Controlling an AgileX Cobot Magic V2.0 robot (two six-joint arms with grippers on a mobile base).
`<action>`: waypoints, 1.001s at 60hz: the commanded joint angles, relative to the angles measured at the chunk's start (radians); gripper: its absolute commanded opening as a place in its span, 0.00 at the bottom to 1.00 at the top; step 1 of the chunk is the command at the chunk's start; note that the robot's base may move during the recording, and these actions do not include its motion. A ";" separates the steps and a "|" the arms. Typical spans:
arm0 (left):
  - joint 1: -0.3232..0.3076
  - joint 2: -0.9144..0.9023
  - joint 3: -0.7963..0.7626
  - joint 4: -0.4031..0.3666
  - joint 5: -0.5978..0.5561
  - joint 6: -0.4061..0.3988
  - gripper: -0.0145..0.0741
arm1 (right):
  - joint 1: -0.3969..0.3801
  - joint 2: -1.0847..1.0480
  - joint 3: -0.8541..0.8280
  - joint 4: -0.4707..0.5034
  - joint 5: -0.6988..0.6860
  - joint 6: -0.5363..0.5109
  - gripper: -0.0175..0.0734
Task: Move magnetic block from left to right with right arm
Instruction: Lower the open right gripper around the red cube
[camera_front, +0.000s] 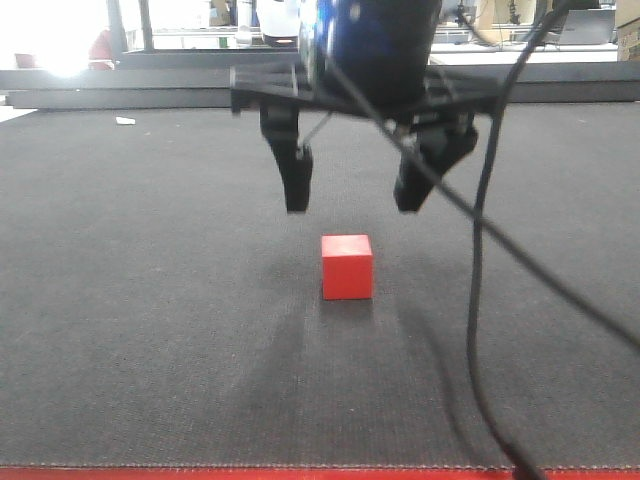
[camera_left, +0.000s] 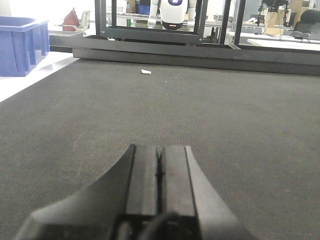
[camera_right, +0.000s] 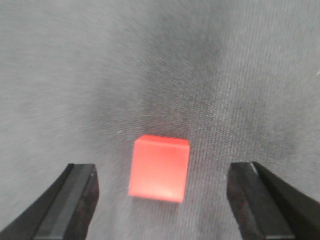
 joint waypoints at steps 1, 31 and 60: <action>0.000 -0.014 0.010 0.000 -0.090 -0.007 0.03 | -0.001 -0.025 -0.035 -0.029 -0.032 0.012 0.88; 0.000 -0.014 0.010 0.000 -0.090 -0.007 0.03 | -0.001 0.071 -0.035 -0.030 -0.083 0.012 0.87; 0.000 -0.014 0.010 0.000 -0.090 -0.007 0.03 | -0.003 0.053 -0.120 -0.033 0.013 -0.030 0.38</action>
